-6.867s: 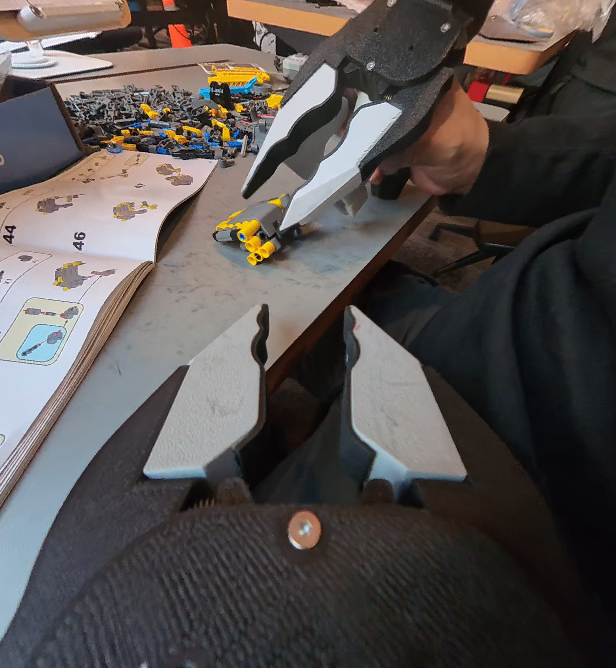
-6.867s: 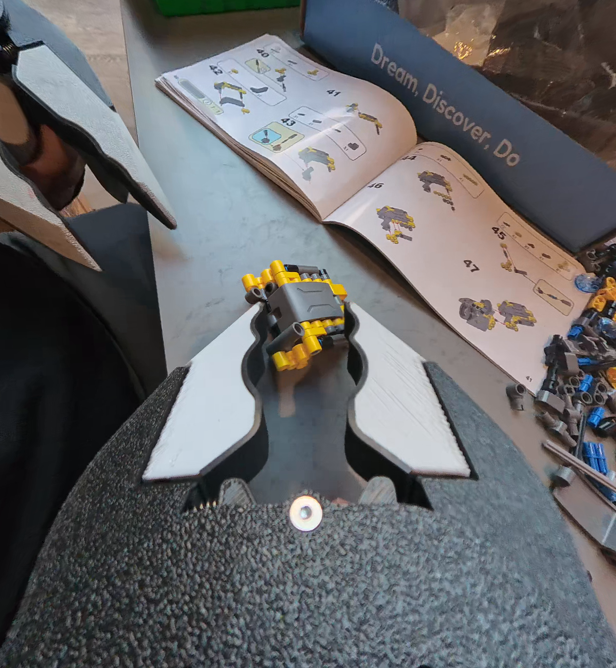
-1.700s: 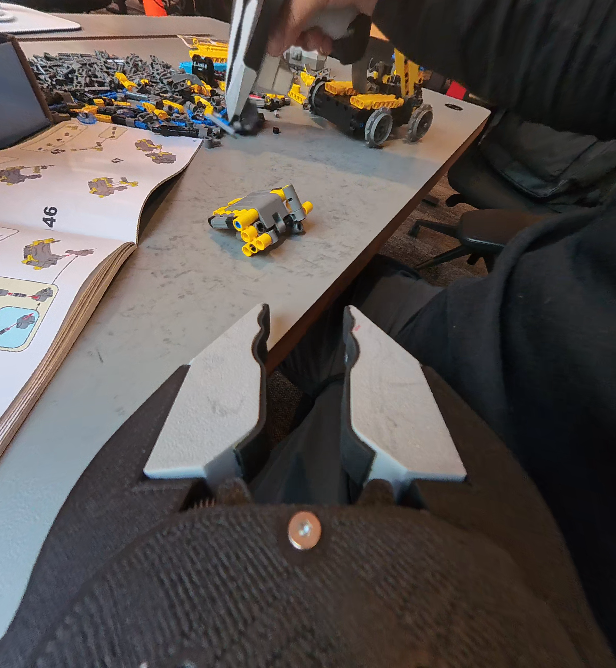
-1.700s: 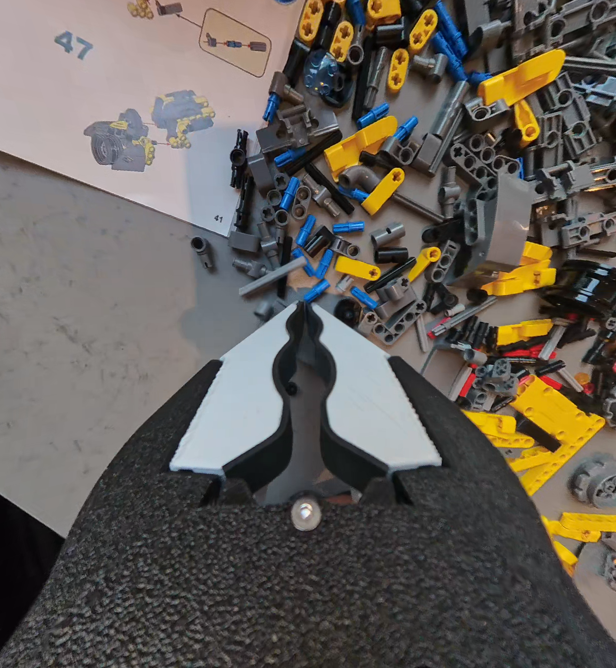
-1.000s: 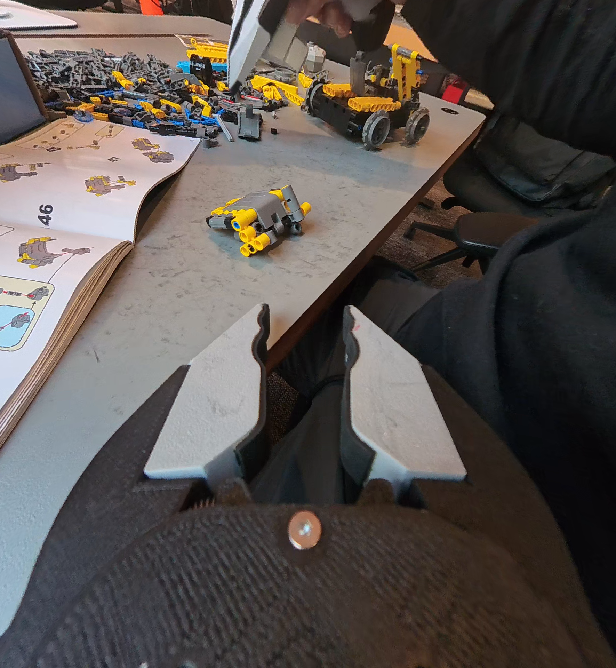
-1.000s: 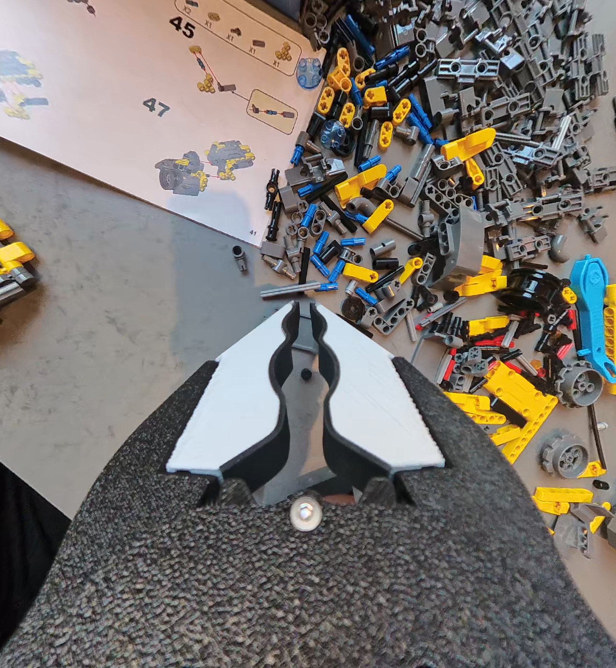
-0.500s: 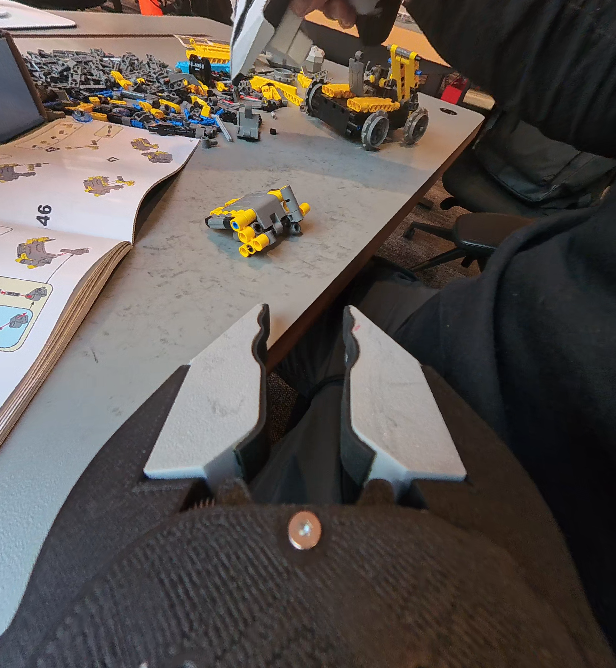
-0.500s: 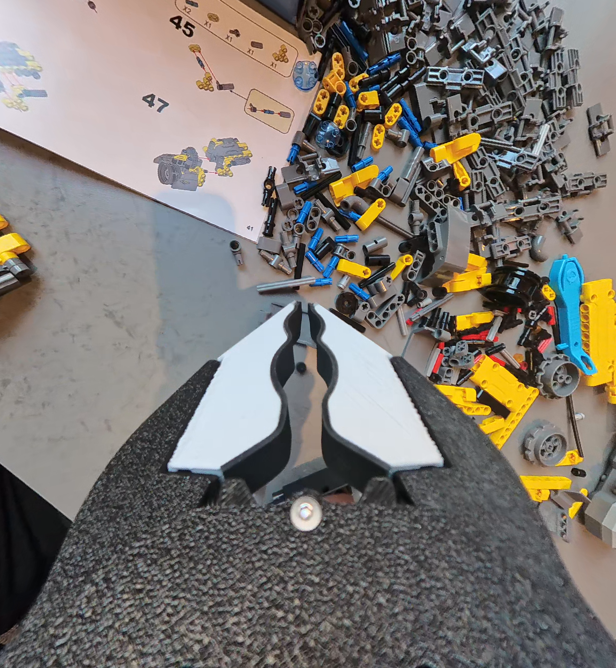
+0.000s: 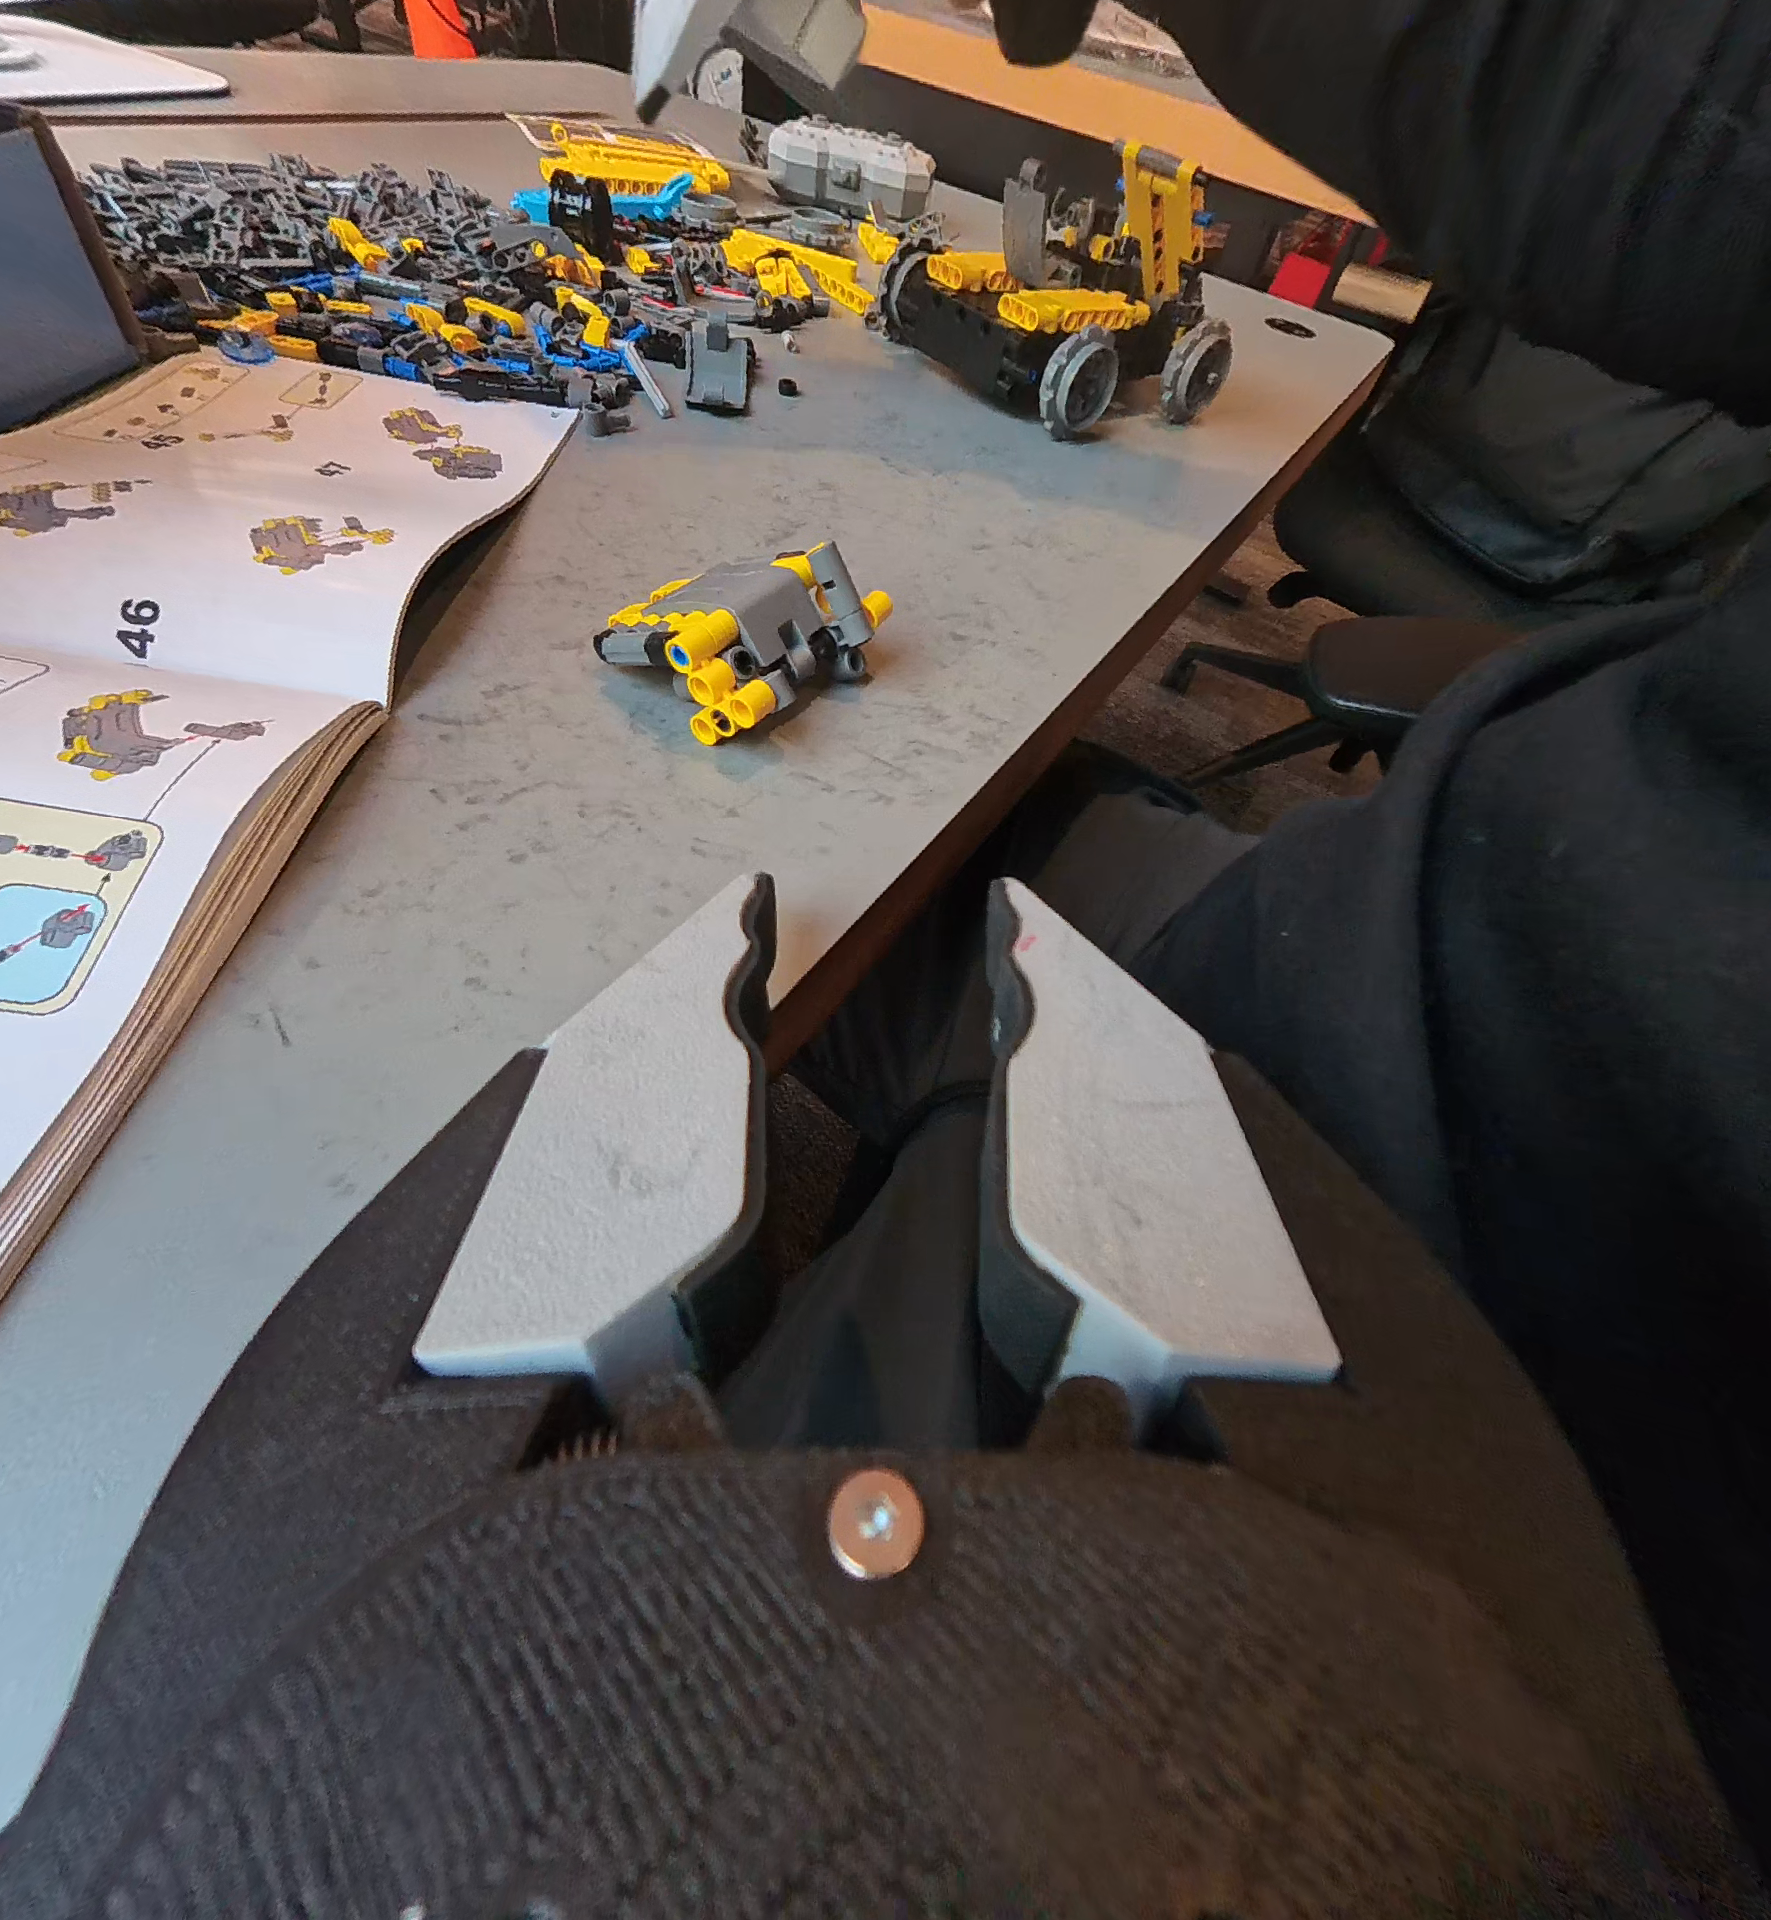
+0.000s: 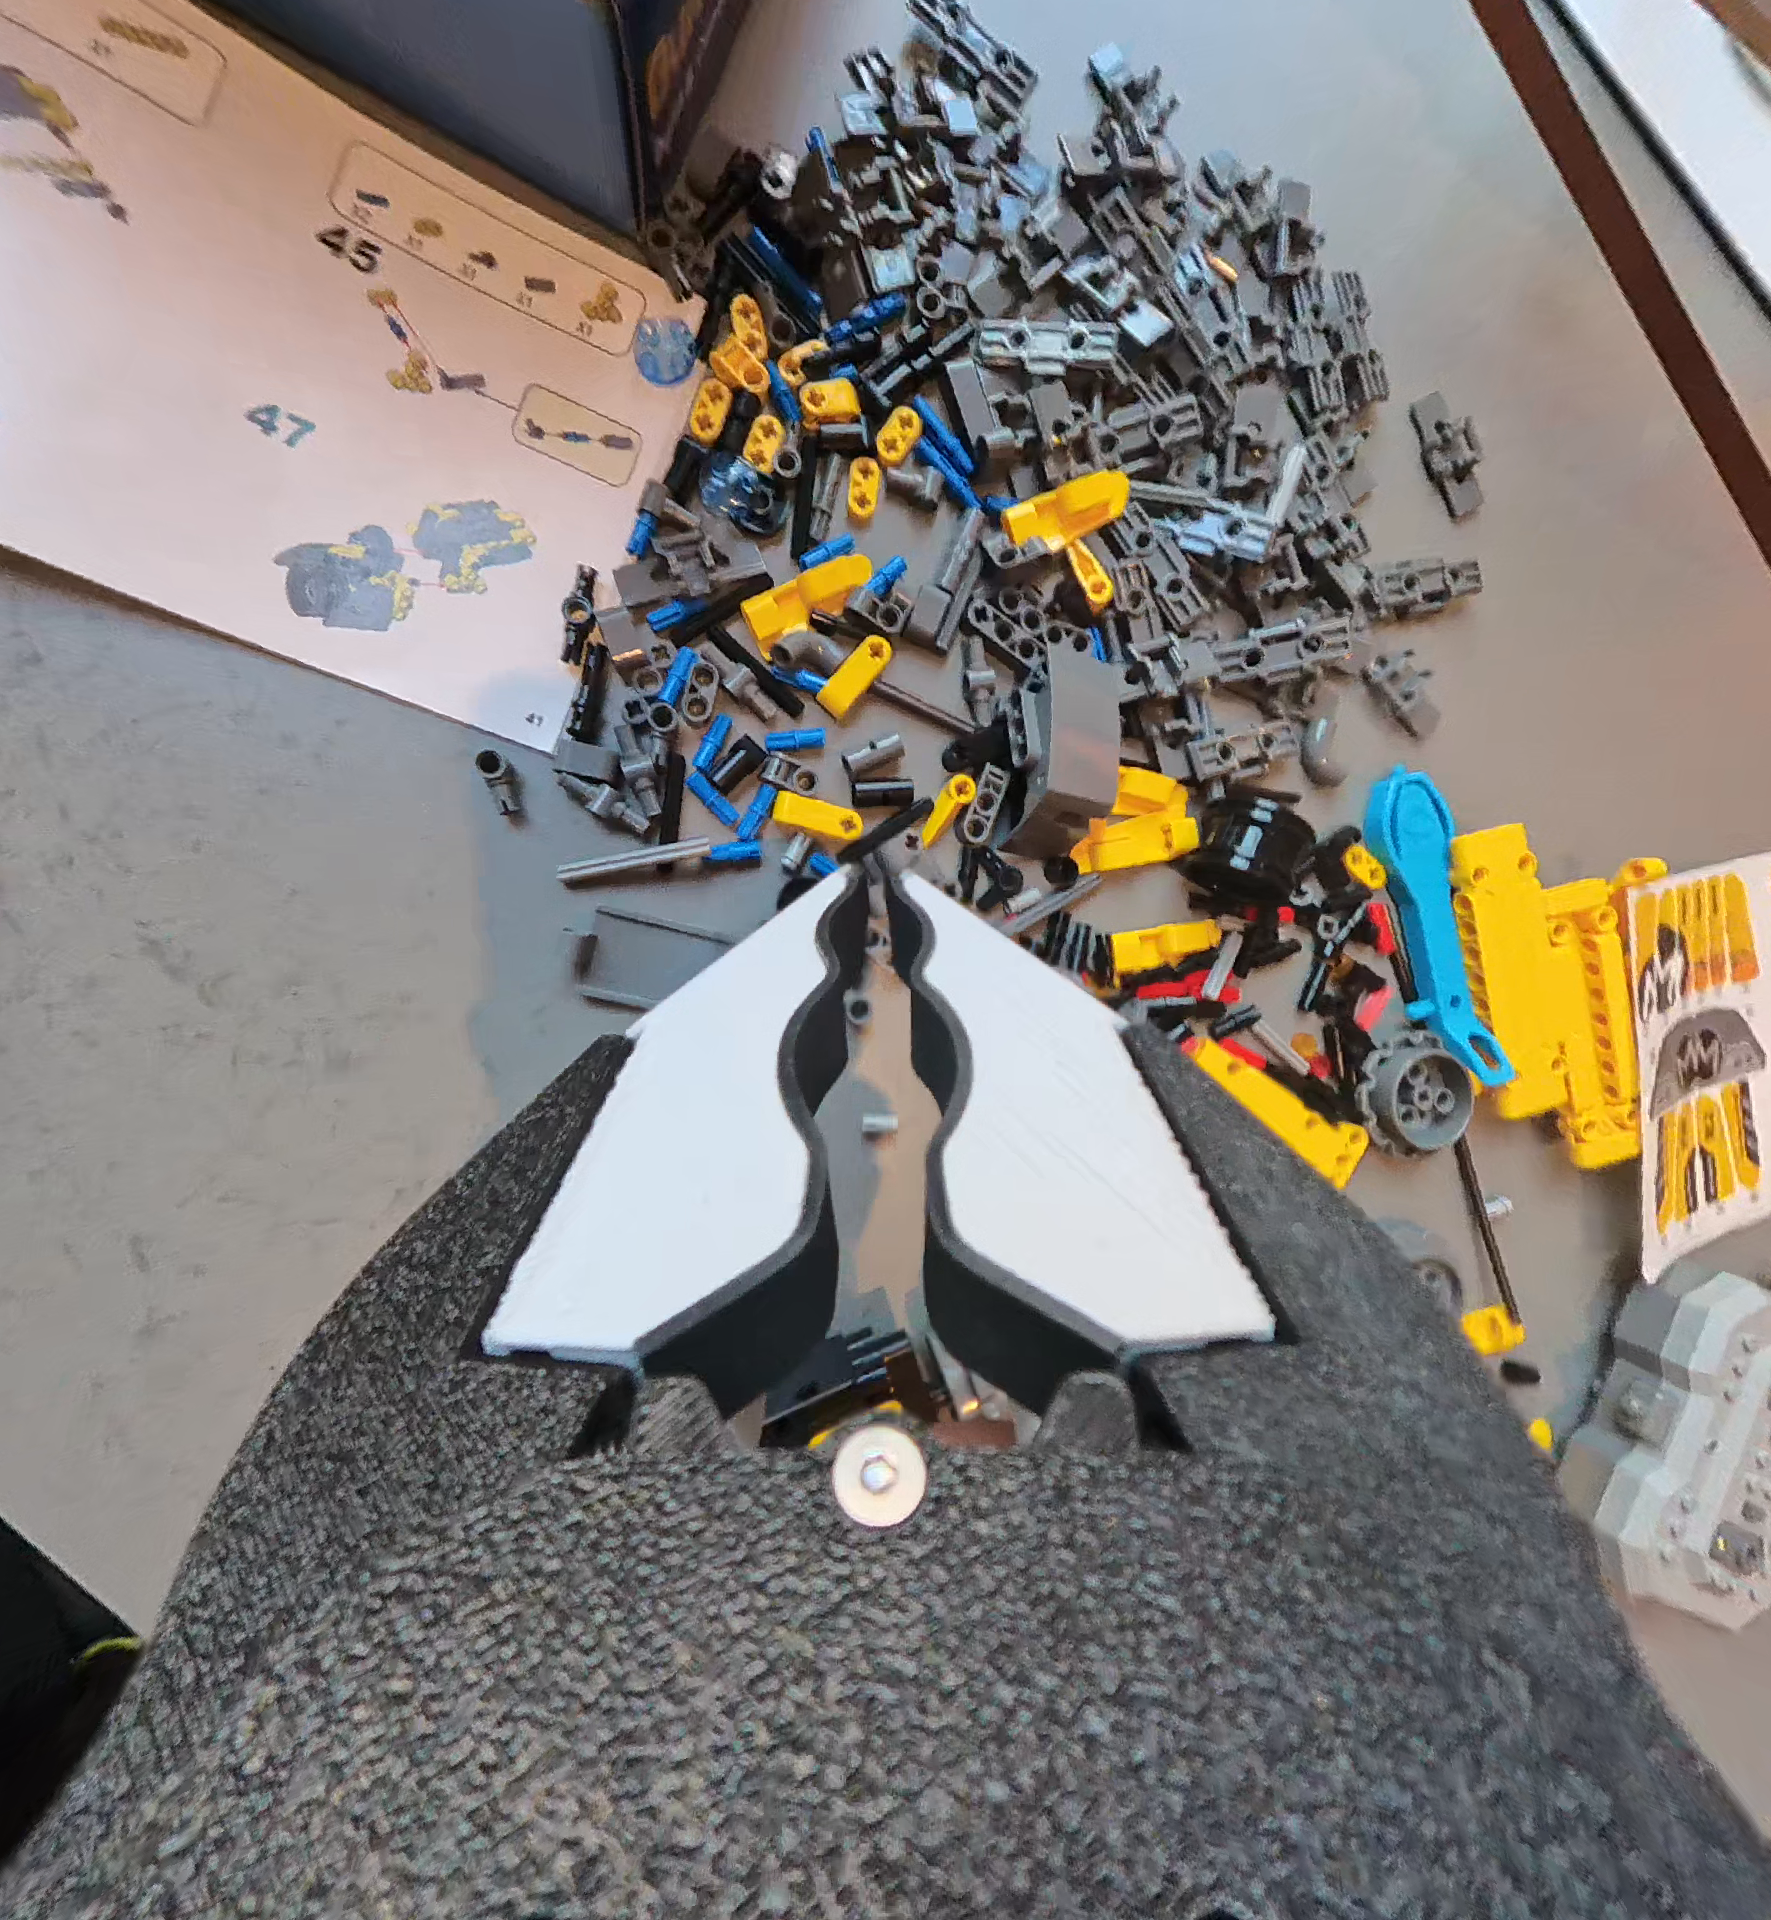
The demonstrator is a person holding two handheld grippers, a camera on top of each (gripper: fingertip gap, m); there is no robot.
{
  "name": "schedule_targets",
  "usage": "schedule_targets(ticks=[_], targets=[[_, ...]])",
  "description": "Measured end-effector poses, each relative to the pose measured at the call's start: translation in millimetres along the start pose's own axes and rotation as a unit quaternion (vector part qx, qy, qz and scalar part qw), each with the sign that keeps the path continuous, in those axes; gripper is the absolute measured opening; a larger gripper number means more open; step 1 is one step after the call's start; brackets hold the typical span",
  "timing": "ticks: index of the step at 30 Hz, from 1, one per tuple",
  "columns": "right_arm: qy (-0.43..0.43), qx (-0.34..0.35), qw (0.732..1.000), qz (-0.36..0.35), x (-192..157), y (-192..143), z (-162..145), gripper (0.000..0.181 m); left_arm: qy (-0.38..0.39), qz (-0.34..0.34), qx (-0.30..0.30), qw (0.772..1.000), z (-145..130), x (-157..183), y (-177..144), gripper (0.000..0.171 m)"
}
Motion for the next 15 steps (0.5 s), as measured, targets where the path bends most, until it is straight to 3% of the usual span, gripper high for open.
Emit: schedule_targets(ticks=[4, 10, 15], targets=[[-0.031, -0.012, 0.998, 0.057, -1.4, 4.9, 1.8, 0.000, 0.002, -0.001, -0.004, 1.000, -0.8, 1.1, 1.7, 0.038], [-0.039, -0.071, 0.994, 0.078, -1.3, 12.0, -10.5, 0.000, 0.009, 0.002, -0.009, 1.000, -1.9, 2.4, 3.8, 0.038], [-0.096, -0.142, 0.982, 0.075, 0.3, 17.6, -30.0, 0.002, 0.010, 0.002, -0.013, 1.000, -3.2, 2.3, 5.8, 0.038]])
Point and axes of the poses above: each gripper's, where its closed fingertips meet, y out along the fingers, z out of its top, x = y × z across the jaws, the point moved 8 cm from there along -y, back along the fingers, and after that the axes turned 14 degrees about z, right-handed, at the moved point
